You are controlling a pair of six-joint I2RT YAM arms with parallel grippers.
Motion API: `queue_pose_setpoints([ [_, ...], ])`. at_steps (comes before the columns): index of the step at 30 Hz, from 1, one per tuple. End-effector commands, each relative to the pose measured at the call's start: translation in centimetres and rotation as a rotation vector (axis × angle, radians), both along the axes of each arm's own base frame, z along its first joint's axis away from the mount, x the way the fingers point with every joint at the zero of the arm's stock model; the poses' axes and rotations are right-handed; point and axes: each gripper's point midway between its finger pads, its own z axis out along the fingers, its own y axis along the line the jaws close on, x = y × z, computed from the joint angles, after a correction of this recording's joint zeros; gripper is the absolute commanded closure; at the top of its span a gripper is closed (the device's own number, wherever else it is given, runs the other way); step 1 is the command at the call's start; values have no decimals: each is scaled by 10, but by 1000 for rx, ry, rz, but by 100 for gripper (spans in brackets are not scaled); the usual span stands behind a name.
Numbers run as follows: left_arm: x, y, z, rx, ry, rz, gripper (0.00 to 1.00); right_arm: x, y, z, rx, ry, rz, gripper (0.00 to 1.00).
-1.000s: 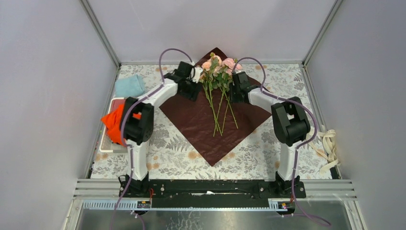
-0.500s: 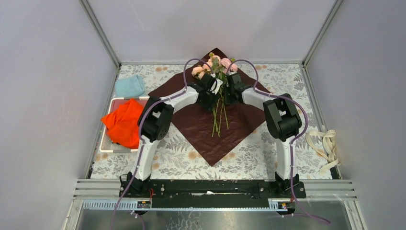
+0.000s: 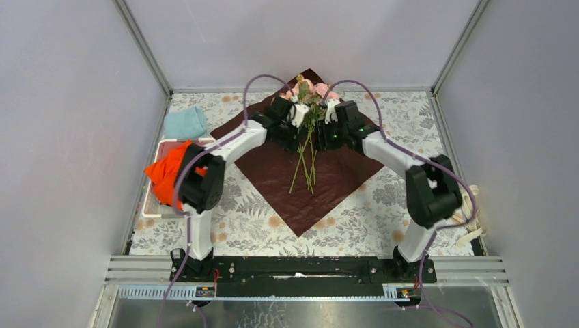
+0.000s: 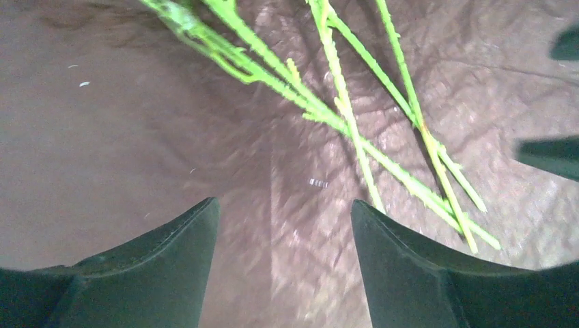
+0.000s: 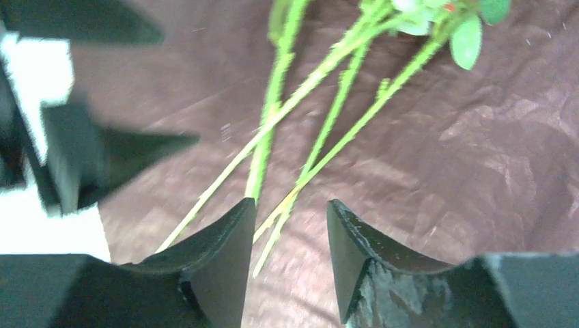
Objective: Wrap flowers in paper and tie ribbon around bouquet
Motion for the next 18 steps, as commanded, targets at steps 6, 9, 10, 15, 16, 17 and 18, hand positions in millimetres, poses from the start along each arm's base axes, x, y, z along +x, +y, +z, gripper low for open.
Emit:
queue_pose_setpoints([
  [6,-43,79,59,21,-55,-103,14,-197,66,27,-32,-415,1208,31],
  [9,-58,102,63,1,-49,-80,11,-240,73,0,-64,-443,1415,26],
  [10,-63,106,65,-9,-46,-78,11,-249,75,-5,-60,-422,1447,25],
  [15,-86,117,62,-35,-23,-78,8,-257,67,-43,-171,-299,1521,24],
  [16,-89,118,60,-37,-15,-78,8,-257,63,-51,-211,-276,1526,23],
  [17,-93,118,58,-37,-6,-80,7,-257,60,-58,-242,-258,1531,20],
  [18,-94,119,58,-38,-3,-78,7,-256,59,-64,-261,-245,1530,19],
])
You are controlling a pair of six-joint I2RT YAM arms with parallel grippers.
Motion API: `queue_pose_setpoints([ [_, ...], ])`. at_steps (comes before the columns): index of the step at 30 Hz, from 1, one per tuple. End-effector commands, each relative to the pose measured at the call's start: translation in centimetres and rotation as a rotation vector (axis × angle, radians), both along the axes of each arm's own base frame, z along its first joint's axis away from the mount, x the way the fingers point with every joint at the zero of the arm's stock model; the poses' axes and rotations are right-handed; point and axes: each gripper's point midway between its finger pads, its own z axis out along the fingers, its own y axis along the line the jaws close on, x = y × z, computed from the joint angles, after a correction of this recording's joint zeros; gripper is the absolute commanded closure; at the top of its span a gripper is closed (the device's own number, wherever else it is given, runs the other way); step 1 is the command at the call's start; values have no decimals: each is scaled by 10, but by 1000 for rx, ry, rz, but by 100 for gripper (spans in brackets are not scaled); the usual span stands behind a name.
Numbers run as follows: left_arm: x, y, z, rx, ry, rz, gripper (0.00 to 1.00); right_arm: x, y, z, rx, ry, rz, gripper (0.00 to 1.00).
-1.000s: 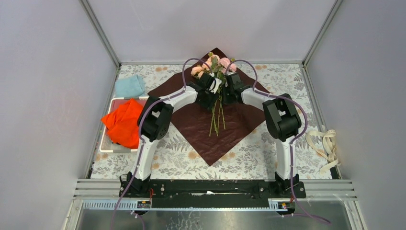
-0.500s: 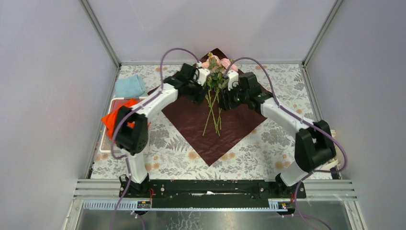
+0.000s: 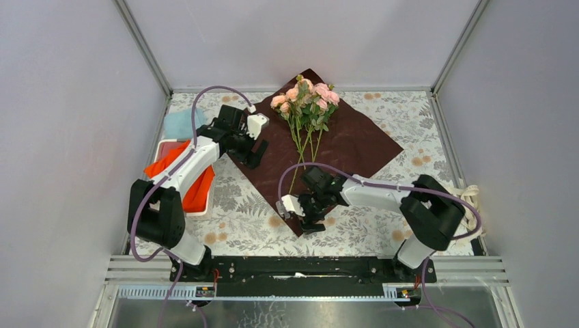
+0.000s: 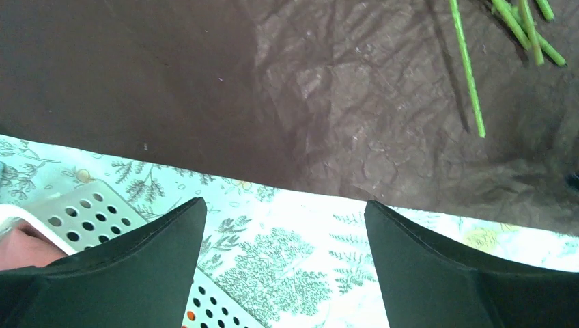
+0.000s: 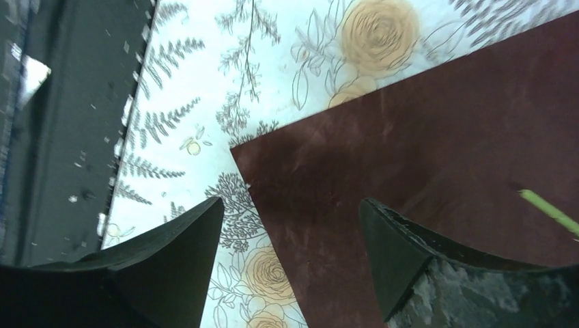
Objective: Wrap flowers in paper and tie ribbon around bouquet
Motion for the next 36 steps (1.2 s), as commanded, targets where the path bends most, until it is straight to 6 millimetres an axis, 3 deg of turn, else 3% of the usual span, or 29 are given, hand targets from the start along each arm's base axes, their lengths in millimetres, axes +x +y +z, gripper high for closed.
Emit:
queue_pose_setpoints([
  [1,-13,-3,3,-27,7,-45,6,7,-5,-19,-85,-79,68,18],
  [6,-13,-2,4,-30,10,-39,6,15,-10,-38,-142,-96,27,21],
  [8,-13,-2,5,-32,11,-40,6,21,-12,-42,-169,-109,-5,34],
  [11,-13,-2,5,-28,11,-46,5,30,-11,-41,-168,-135,-66,69],
  [17,-22,-10,4,-64,43,-102,6,38,5,-11,-16,-54,-149,95],
  [21,-59,-33,3,-152,110,-307,11,46,10,9,78,23,-197,100],
  [26,-101,-64,2,-181,69,-580,10,53,13,34,176,155,-238,100],
  [30,-107,-74,-11,-145,-24,-751,2,55,9,44,203,241,-264,100],
  [36,-84,-93,-8,-170,-213,-849,1,56,5,55,233,315,-267,100],
])
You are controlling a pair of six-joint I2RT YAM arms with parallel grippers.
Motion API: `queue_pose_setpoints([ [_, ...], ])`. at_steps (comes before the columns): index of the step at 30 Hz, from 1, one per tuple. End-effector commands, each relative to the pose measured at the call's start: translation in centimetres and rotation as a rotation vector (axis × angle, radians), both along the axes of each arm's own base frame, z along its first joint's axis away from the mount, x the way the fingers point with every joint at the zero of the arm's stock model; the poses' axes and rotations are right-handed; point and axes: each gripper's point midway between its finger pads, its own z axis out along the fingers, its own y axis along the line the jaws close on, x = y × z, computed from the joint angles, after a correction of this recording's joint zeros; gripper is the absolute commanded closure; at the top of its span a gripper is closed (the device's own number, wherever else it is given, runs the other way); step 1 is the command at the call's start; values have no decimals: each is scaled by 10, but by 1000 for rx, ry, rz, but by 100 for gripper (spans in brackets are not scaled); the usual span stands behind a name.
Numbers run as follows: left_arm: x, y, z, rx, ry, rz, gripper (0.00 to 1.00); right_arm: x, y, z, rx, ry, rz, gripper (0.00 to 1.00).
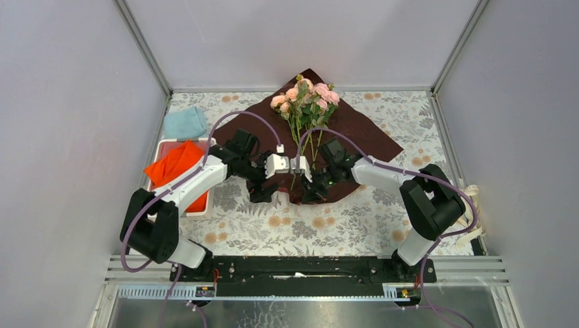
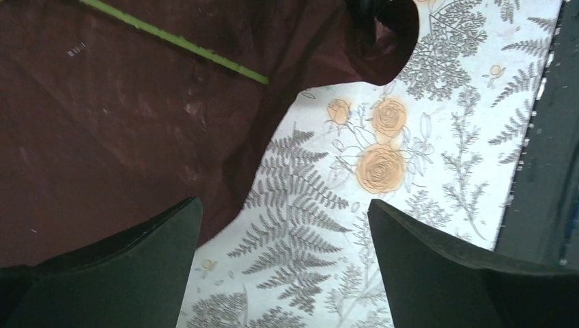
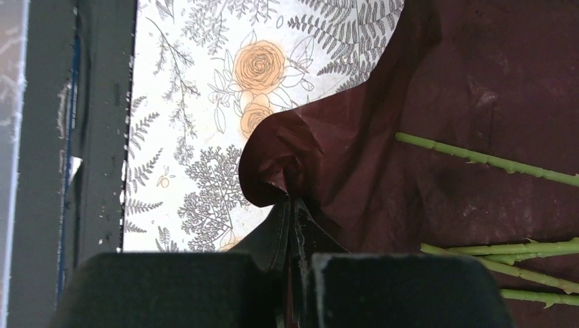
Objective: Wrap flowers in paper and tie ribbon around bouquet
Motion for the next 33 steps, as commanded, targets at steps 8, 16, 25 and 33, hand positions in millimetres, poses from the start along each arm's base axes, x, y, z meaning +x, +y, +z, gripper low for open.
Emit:
queue_pose_setpoints([
  [8,28,-43,-15,-128,-82,-24,6,10,4,49,122,44,-14,100],
  [16,14,-51,-10,-213,-46,-23,13,21,-2,58,154,48,-54,100],
  [25,30,-58,-25,-203,4,81,88,33,-7,63,158,27,-110,83],
  [33,41,-51,-19,-206,51,182,100,55,-35,88,186,8,-349,37],
])
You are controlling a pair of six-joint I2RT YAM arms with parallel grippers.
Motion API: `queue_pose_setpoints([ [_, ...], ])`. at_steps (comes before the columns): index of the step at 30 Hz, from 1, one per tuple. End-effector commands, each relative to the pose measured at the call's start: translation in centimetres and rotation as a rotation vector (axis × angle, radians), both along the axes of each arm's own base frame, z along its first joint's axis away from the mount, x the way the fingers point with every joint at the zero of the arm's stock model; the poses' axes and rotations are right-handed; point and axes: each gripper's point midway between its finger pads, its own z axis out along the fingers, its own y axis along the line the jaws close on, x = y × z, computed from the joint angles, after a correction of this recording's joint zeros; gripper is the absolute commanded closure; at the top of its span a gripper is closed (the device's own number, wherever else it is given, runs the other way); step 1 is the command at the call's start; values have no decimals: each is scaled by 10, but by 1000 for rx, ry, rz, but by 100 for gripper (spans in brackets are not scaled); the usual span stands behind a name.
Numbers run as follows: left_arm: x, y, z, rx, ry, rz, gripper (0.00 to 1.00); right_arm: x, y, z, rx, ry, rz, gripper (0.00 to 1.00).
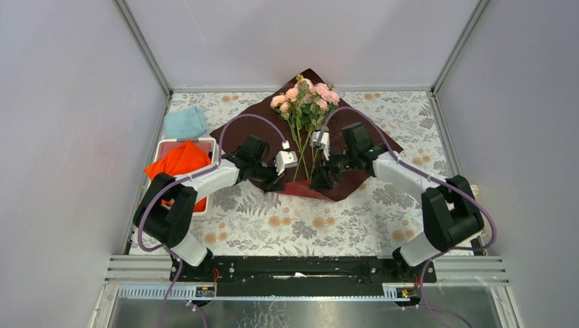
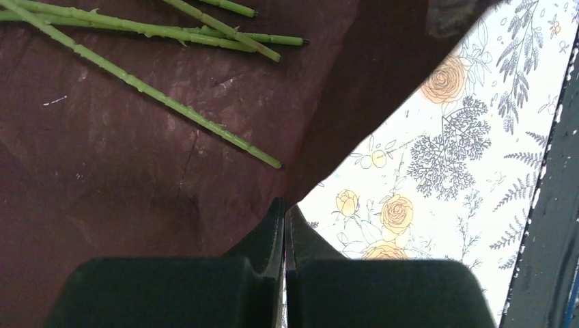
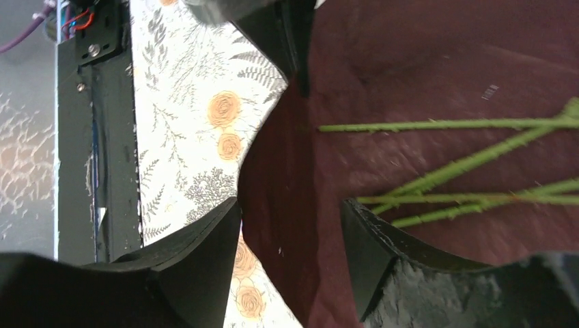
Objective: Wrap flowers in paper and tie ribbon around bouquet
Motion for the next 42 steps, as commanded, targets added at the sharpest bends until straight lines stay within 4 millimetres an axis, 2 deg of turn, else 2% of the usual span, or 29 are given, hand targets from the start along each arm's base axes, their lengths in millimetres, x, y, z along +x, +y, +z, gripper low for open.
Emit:
queue_pose_setpoints([
  [1,24,-3,17,-46,-2,93,100,13,-15,35,44,-56,-174,35],
  [5,30,-3,13,-57,59,125,100,-2,-21,24,64,21,-256,29],
  [7,33,1,9,-53,97,154,100,-1,-22,16,77,19,-287,25],
  [13,46,9,3,-51,135,215,100,17,-27,-25,31,15,-381,23],
  [18,56,12,-1,-43,126,256,100,25,-27,-49,7,48,-419,24],
  [26,76,17,-10,-15,143,336,100,45,-38,-54,24,70,-525,29],
  [30,85,20,-11,4,118,362,100,51,-39,-35,63,45,-515,26],
  [33,87,19,-13,9,129,365,100,67,-46,-26,70,29,-565,25],
  [36,90,17,-12,6,133,369,100,77,-52,-40,31,55,-605,24],
  [42,92,19,-15,17,133,386,100,73,-38,-59,53,127,-521,25],
])
